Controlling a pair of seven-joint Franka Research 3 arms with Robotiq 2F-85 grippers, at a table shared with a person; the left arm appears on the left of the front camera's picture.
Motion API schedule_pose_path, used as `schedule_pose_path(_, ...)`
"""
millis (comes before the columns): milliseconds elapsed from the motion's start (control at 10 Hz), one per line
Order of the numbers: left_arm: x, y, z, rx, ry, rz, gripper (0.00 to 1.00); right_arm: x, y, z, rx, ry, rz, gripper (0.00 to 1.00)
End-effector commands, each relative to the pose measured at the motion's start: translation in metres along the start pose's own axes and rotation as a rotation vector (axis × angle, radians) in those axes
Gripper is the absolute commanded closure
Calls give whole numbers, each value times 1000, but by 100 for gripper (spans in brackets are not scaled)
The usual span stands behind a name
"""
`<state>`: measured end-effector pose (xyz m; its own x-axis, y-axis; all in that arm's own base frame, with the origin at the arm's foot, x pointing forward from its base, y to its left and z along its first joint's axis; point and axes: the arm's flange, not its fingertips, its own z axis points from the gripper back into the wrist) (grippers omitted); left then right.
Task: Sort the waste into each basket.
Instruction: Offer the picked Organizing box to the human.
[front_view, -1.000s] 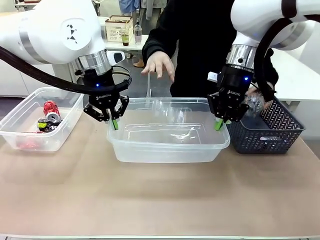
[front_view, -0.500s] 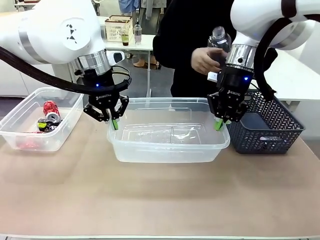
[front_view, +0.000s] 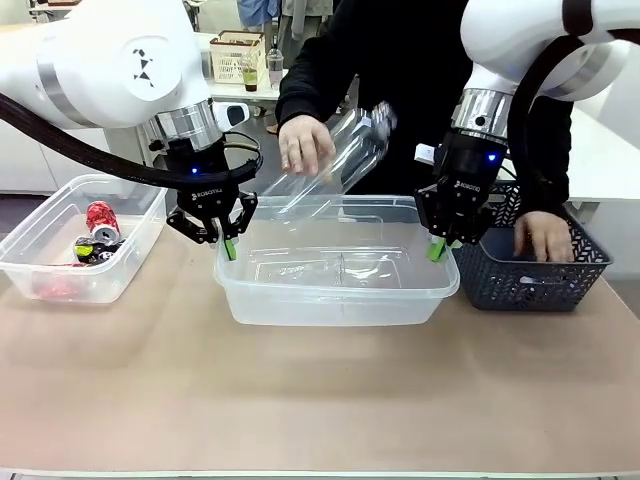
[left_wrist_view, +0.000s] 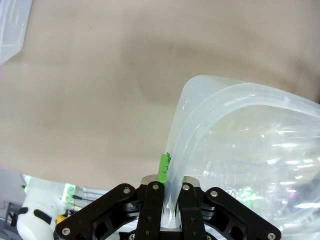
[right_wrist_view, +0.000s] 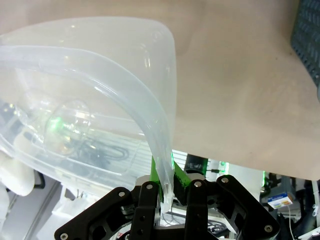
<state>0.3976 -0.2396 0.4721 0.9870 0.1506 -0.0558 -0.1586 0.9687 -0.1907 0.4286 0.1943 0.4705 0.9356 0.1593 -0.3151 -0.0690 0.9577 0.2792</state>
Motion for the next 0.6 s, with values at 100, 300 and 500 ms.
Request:
schedule_pose_path(100, 0, 3, 3, -14, -12, 16, 100, -7, 1, -1, 2, -7, 0, 100)
schedule_pose_path(300, 0, 3, 3, -14, -12, 16, 100, -7, 1, -1, 2, -7, 0, 100)
schedule_pose_path(500, 0, 3, 3, -14, -12, 16, 100, -7, 1, -1, 2, -7, 0, 100)
